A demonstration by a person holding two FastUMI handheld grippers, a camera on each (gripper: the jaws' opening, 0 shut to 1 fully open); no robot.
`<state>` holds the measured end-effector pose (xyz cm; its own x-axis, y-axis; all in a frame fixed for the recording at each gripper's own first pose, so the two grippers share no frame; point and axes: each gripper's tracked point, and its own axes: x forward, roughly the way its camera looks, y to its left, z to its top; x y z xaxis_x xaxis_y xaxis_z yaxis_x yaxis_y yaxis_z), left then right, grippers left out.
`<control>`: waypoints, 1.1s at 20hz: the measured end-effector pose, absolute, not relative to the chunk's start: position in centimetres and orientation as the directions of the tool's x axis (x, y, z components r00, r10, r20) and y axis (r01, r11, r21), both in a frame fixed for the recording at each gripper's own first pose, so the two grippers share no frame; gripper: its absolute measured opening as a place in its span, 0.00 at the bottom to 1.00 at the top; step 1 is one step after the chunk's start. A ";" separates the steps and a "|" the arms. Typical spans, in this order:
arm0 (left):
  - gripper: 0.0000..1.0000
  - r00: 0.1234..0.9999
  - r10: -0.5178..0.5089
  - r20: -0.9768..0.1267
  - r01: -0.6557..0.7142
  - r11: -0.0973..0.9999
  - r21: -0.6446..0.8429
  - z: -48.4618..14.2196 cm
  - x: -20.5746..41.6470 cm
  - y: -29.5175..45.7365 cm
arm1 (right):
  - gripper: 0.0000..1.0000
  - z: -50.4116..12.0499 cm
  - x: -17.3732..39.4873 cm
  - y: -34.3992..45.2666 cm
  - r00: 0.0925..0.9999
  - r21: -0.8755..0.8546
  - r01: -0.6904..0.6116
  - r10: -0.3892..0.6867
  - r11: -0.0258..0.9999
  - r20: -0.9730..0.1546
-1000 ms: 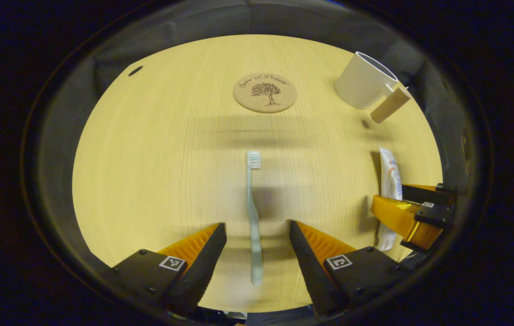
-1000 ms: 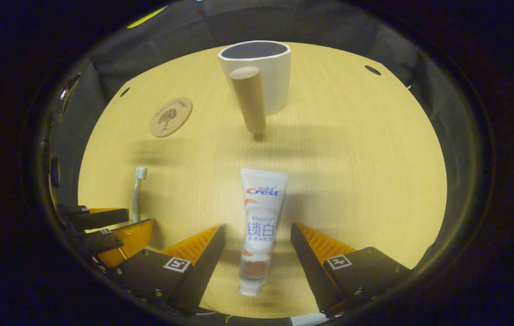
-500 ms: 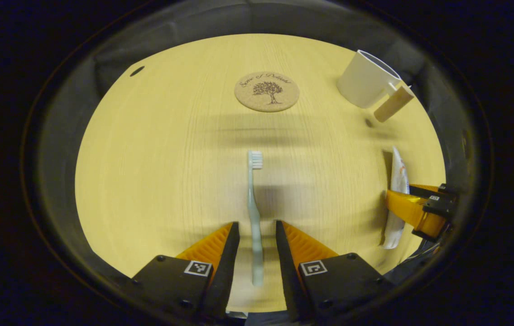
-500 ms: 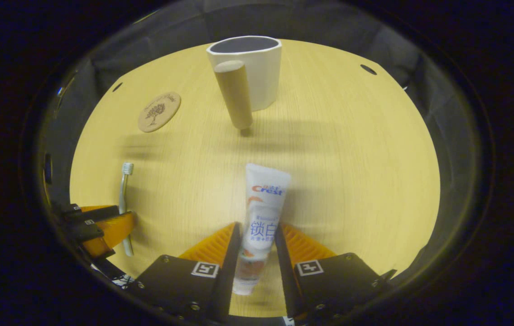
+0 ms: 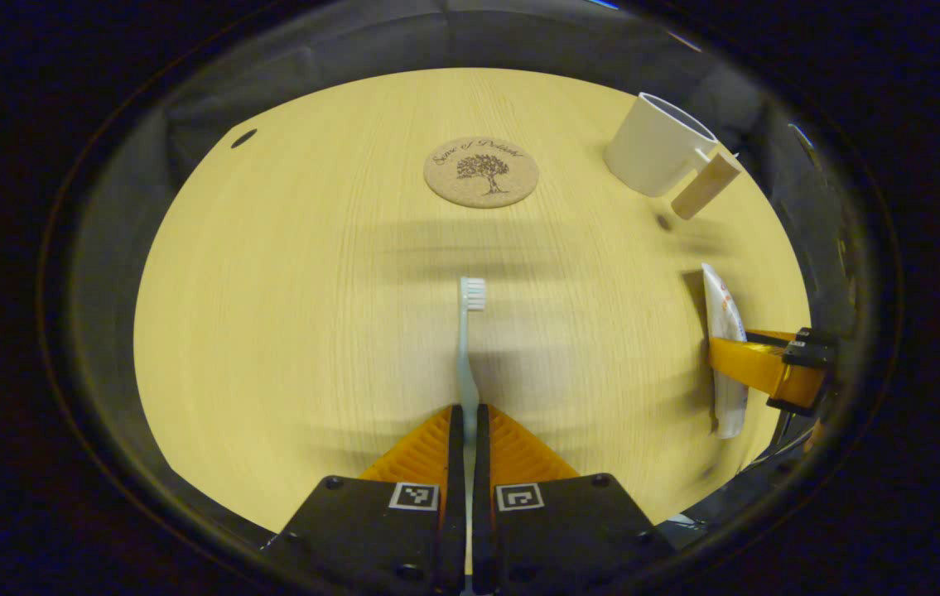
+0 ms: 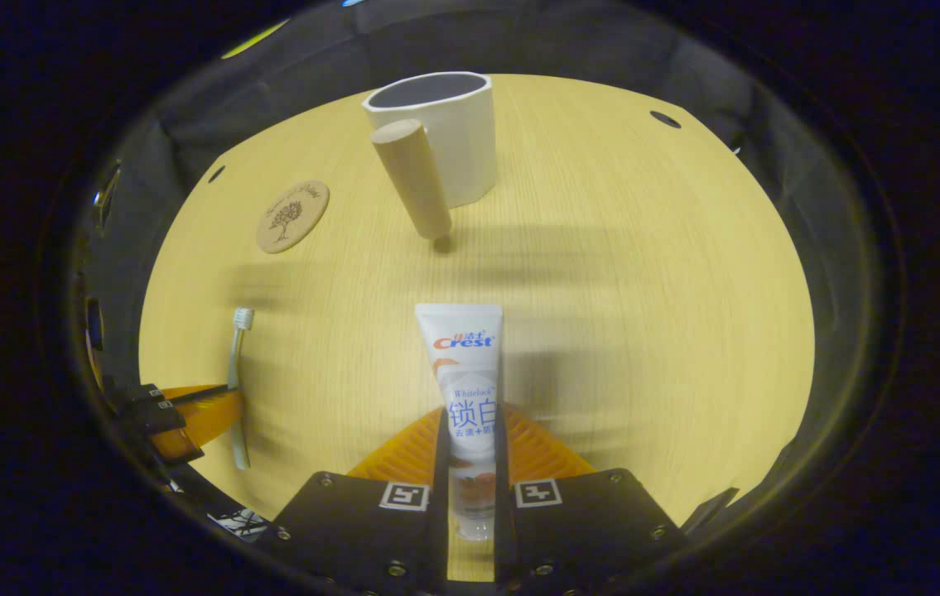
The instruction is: Put the toothbrush and toothpaste on the desktop into the cup, then pick up the cup and place it on the coaster on the desktop.
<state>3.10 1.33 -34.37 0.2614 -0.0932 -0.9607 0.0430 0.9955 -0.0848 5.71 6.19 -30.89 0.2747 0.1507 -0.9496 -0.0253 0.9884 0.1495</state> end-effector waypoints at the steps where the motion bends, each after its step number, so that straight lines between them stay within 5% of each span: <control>1: 0.11 0.264 -0.093 -0.960 0.040 0.996 -0.085 -34.4 3.1 1.4 | 0.23 -31.0 5.7 6.2 0.278 0.160 -0.028 0.162 0.987 -0.947; 11: 0.08 0.411 -0.144 -0.900 0.020 0.989 -0.150 -33.1 3.5 1.8 | 0.19 -29.6 6.4 6.6 0.449 0.285 -0.076 0.288 0.956 -0.846; 22: 0.08 0.709 -0.202 -0.675 0.088 0.976 -0.200 -25.9 7.1 0.3 | 0.19 -20.6 9.0 7.9 0.768 0.383 -0.191 0.381 0.904 -0.515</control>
<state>7.09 0.31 -25.92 0.7093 -0.2024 -0.6753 0.0879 0.9758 -0.2002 8.95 7.85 -20.59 0.7680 0.3810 -0.5148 -0.1912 0.9036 0.3834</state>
